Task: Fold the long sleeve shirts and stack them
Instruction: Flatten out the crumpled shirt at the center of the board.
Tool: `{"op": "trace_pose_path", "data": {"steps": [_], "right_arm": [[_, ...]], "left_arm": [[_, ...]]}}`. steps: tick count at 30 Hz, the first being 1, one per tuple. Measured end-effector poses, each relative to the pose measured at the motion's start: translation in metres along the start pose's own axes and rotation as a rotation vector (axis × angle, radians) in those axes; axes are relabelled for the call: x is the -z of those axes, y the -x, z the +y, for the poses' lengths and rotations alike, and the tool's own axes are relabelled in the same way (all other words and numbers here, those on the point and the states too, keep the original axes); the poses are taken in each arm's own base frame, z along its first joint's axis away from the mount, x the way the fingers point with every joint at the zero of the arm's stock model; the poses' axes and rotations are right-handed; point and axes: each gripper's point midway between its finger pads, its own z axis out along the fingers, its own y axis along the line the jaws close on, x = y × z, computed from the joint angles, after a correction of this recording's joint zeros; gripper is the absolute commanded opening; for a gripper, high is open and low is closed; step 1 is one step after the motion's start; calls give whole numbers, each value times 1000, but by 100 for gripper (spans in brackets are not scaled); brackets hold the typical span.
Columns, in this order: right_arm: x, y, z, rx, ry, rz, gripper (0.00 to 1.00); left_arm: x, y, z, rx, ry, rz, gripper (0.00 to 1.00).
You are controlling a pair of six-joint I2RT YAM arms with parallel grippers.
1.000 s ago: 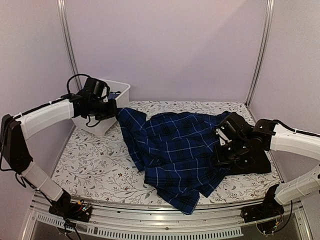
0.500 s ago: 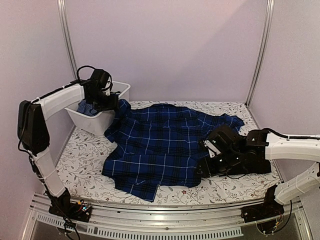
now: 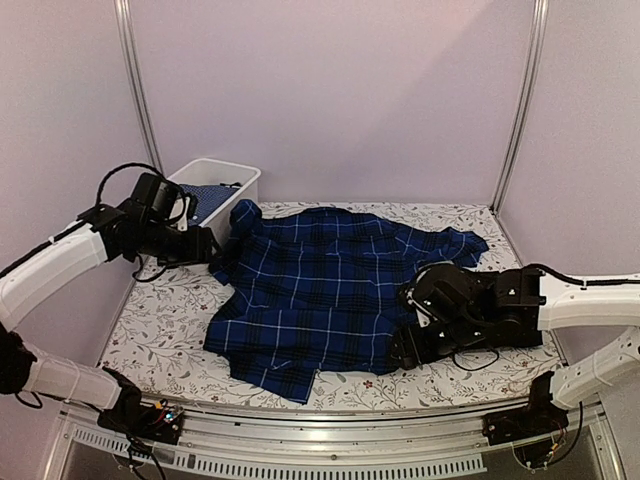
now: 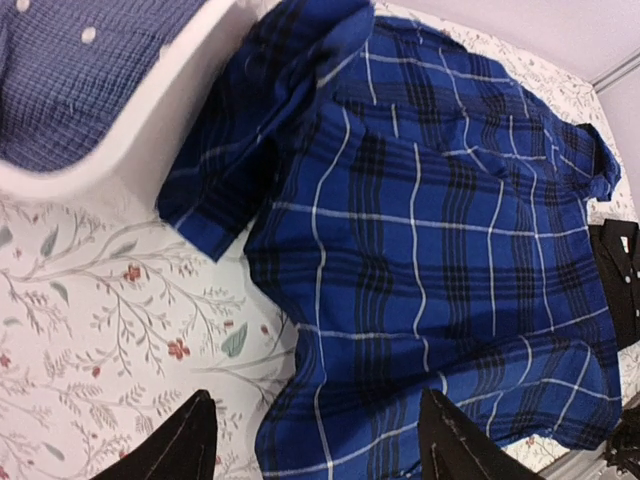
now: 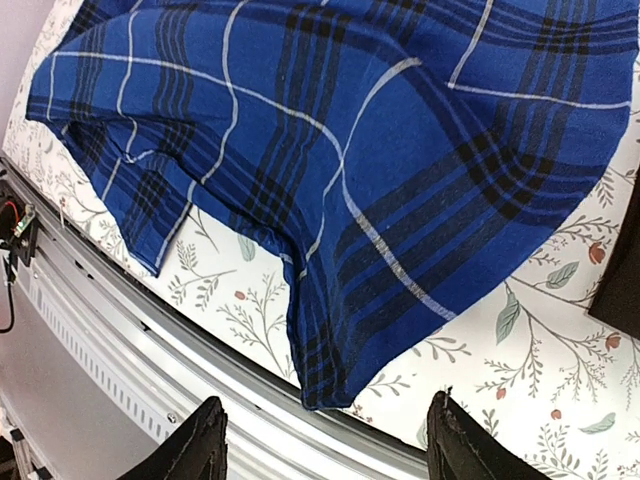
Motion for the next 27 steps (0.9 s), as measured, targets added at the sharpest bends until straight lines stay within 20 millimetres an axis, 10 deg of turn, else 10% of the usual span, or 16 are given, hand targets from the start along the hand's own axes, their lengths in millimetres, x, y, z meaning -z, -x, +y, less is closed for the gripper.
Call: {"op": "trace_pose_path", "data": {"steps": [8, 19, 22, 25, 27], "right_arm": [[-28, -16, 1, -3, -54, 64, 63], [-43, -2, -5, -35, -133, 25, 53], [-46, -2, -6, -32, -141, 32, 33], [-48, 2, 0, -26, -135, 44, 12], [-47, 8, 10, -16, -115, 46, 2]], "left_arm": [[15, -118, 13, 126, -66, 161, 78], [6, -202, -3, 156, -95, 354, 75], [-2, -208, -7, 157, -78, 378, 58], [-9, -212, -15, 140, -89, 397, 9], [-11, -212, -21, 133, -99, 412, 0]]}}
